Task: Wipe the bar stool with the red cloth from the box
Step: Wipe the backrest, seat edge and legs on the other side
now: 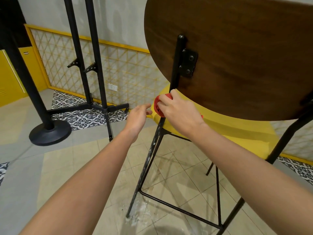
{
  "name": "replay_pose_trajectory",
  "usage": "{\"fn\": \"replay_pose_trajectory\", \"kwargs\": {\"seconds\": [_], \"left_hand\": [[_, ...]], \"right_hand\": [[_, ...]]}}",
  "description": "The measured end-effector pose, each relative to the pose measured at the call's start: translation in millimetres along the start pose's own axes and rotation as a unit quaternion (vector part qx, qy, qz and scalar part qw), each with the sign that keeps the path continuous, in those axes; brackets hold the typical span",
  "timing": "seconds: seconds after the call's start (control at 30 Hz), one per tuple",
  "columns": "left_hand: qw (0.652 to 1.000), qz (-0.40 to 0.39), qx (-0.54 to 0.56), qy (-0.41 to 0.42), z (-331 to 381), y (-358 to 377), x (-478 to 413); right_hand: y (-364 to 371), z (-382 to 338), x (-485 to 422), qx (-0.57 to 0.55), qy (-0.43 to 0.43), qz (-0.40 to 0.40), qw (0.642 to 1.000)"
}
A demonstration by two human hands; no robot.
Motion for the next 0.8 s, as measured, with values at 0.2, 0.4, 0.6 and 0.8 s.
{"fn": "replay_pose_trajectory", "kwargs": {"seconds": [0.2, 0.4, 0.6, 0.8], "left_hand": [[1.0, -0.009, -0.018, 0.009, -8, 2, 0], [1.0, -0.004, 0.002, -0.005, -9, -2, -4], [1.0, -0.005, 0.006, 0.001, -14, -7, -3], [1.0, -0.004, 0.002, -0.003, -14, -9, -5]], "right_hand": [[6, -22, -13, -0.015, -0.042, -0.108, 0.993], [4, -28, -18, 0.023, 0.02, -0.107, 0.994], [14, -35, -11, 0.002, -0.039, -0.151, 0.988], [26, -10, 14, -0.015, -0.012, 0.01, 1.0]]}}
Point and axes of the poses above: each hand's wrist, its own x-axis away from the middle knuckle, its own y-axis out of the palm, z = x × y, the point moved 1 cm from there along -x, towards the middle knuckle, and after that the axes turned 1 degree about -z, right-handed, at the moved point
